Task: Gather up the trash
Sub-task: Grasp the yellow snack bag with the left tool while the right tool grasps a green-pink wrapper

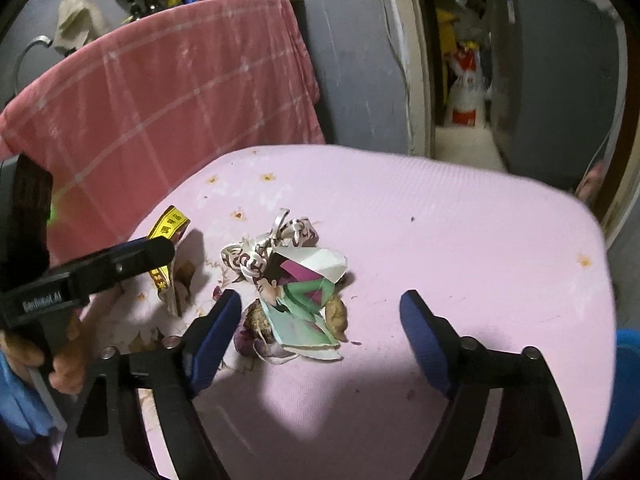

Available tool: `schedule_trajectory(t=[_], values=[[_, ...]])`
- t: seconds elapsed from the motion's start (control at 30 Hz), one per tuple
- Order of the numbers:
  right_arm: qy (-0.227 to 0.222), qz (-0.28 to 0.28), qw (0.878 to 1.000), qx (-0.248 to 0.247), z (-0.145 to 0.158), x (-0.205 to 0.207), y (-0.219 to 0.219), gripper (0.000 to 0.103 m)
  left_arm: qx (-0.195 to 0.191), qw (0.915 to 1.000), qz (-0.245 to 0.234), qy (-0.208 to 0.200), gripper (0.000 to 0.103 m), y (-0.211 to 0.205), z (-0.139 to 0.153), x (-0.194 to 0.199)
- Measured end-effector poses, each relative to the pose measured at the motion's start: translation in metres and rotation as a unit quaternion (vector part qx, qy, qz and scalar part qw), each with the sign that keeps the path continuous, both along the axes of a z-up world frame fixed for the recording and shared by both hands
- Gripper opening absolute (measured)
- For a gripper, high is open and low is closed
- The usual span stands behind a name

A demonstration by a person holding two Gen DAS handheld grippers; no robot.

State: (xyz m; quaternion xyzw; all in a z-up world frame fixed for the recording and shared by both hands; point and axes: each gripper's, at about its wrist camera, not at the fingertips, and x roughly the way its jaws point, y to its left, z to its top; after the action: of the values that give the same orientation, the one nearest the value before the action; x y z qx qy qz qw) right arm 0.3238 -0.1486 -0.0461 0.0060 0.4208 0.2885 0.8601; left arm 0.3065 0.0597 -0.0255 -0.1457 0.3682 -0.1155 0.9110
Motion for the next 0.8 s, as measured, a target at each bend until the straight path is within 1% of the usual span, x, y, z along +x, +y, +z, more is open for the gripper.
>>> schedule_trajectory(t=[0.1, 0.3, 0.33, 0.47, 0.6, 0.7, 0.8], values=[[0.016, -0.004, 1.0, 0.019, -0.002, 0.004, -0.005, 0.071, -0.002, 1.0, -0.002, -0.001, 0.058, 0.001, -0.003, 0.0], [0.026, 0.012, 0.999, 0.042, -0.003, 0.002, -0.003, 0.051, -0.006, 1.0, -0.003, -0.005, 0.057, 0.005, -0.003, 0.001], [0.027, 0.016, 0.999, 0.043, -0.003, 0.002, -0.002, 0.05, -0.006, 1.0, -0.003, -0.006, 0.057, 0.004, -0.003, 0.0], [0.025, 0.02, 0.999, 0.042, -0.003, 0.0, 0.001, 0.046, -0.005, 0.9999, -0.003, -0.009, 0.057, 0.004, -0.004, -0.002], [0.022, 0.029, 0.998, 0.049, -0.003, -0.001, 0.002, 0.036, -0.006, 0.9999, -0.002, -0.014, 0.057, 0.005, -0.005, -0.004], [0.017, 0.037, 0.998, 0.051, -0.002, -0.004, 0.004, 0.027, -0.007, 0.9998, -0.001, -0.017, 0.057, 0.004, -0.004, -0.005], [0.009, 0.039, 0.998, 0.046, 0.0, -0.007, 0.006, 0.025, -0.007, 0.9998, -0.001, -0.019, 0.057, 0.005, -0.005, -0.006]])
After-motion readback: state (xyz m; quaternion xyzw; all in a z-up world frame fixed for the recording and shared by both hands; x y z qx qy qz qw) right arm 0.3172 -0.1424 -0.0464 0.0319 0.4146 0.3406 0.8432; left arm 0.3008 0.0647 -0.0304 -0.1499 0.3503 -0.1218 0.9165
